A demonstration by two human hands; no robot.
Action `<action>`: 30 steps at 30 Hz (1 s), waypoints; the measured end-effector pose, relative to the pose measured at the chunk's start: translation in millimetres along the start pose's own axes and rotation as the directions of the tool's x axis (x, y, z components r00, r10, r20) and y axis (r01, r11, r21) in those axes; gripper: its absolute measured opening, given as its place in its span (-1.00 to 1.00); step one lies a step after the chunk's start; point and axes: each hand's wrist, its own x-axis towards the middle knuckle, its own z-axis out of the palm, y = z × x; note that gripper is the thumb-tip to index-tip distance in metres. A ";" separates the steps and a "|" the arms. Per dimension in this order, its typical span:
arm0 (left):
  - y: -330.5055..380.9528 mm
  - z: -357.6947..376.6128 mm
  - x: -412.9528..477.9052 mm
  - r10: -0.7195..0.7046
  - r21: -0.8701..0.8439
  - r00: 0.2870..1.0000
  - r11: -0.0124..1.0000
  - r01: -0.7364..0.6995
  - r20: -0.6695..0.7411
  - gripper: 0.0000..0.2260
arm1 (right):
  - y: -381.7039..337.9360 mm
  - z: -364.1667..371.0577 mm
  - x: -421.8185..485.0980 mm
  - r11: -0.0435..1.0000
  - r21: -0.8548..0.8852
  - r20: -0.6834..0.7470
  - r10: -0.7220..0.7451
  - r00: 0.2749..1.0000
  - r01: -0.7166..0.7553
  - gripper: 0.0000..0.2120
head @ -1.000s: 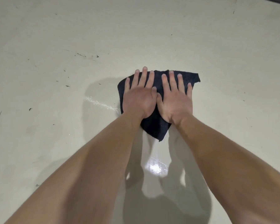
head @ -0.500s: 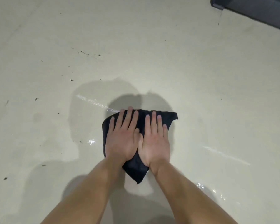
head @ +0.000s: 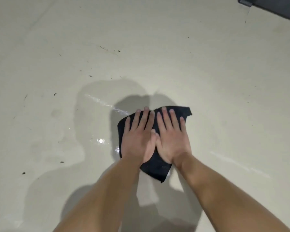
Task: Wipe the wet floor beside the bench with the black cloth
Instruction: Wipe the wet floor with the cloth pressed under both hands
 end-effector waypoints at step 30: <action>-139.4 52.9 -278.3 -0.501 -0.086 0.862 0.865 0.495 -0.075 -0.46 | -207.3 81.3 -135.9 0.879 -0.026 0.089 -0.473 0.877 0.477 -0.38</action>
